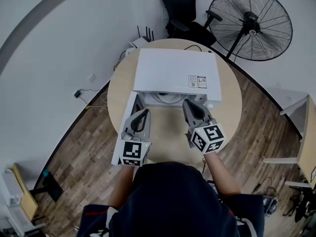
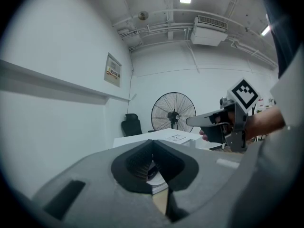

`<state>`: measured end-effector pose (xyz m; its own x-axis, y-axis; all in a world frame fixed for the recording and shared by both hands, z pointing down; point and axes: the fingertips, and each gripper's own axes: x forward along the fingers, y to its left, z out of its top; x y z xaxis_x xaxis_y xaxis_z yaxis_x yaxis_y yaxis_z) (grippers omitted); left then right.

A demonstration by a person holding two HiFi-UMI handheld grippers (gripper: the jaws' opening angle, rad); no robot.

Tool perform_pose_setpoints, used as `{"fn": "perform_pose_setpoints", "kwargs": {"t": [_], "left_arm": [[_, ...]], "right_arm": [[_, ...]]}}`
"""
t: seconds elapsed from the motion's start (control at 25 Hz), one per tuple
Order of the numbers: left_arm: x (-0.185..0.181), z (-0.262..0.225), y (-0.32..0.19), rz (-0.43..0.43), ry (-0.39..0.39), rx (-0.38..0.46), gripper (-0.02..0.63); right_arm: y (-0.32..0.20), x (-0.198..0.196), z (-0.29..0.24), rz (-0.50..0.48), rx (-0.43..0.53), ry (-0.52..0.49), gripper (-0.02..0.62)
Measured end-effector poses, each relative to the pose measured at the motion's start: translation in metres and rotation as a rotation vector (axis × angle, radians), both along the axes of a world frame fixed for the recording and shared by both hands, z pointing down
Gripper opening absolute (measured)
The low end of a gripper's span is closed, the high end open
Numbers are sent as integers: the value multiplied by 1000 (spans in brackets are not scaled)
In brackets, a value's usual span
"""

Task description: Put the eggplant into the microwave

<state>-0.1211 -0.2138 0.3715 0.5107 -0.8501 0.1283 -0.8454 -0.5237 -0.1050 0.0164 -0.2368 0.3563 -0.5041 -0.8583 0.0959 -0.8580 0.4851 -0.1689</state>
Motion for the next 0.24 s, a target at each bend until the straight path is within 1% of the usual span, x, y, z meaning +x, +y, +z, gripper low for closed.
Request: {"fn": "perform_pose_setpoints", "kwargs": {"t": [0.24], "left_arm": [[3,0,-1,4,-3,0,17]], "right_arm": [[-1,4,1,7,2,8,12]]}}
